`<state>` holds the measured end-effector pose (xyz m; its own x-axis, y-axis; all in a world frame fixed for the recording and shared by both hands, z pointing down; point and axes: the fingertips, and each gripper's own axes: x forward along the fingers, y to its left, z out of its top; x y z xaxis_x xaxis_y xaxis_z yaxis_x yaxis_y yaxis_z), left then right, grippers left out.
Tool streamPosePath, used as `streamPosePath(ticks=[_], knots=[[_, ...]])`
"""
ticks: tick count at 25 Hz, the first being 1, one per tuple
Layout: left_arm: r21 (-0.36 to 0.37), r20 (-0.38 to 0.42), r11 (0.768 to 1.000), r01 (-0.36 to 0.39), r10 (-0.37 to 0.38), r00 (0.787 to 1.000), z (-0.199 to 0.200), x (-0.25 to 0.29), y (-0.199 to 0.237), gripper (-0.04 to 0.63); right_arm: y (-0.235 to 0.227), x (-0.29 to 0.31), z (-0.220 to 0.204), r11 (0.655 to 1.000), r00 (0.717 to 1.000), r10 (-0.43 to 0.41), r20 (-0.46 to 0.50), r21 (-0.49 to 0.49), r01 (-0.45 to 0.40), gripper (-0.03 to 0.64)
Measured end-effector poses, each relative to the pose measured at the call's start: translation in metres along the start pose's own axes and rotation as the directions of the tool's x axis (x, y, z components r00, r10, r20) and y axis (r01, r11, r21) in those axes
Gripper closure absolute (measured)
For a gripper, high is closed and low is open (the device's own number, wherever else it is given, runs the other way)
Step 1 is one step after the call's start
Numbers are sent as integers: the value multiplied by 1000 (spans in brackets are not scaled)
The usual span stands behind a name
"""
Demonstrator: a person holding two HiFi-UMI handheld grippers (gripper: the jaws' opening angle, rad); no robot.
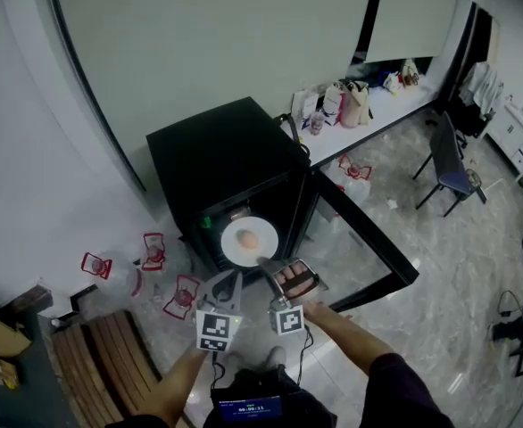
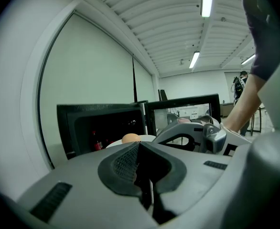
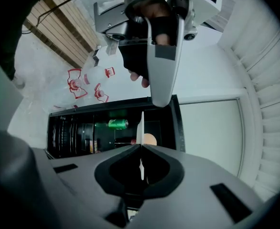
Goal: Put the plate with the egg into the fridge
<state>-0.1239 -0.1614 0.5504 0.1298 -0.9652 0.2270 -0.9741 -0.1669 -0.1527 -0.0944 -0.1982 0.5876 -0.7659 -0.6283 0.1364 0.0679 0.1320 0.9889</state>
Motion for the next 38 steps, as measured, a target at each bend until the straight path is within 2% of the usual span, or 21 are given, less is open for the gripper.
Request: streamPosePath(ticks=[3,9,14,17,24,31,34,38], knots=[[-3,-27,1000,-8,8,1000,-40,34,11,586,33,36,-4,999,1000,20,6,-26,-20,600],[-113,-100,990,-79,68,993,-118,92,47,586,100,108,-22,996,997,83,-6,-44,-83,600],[-116,-144,991,-73,56,988,-173,138,58,586,145,158,-36,995,996,84,4,-57,-83,600],[-142,-167,986,-84,60,984,-198,159,67,586,164,179,-43,995,997,79,5,-65,-78,600],[-168,-228,985,-46,7,974,-236,193,55,586,199,197,-47,986,992,119,51,-122,-112,600],[-211,-280,975,-63,2,960,-260,218,54,586,215,204,-49,982,985,156,75,-119,-146,601],[-211,-302,974,-80,13,953,-265,223,55,586,223,206,-52,975,975,208,72,-96,-201,600],[-212,-320,972,-99,27,947,-269,227,59,586,226,203,-53,967,963,253,92,-4,-253,600]])
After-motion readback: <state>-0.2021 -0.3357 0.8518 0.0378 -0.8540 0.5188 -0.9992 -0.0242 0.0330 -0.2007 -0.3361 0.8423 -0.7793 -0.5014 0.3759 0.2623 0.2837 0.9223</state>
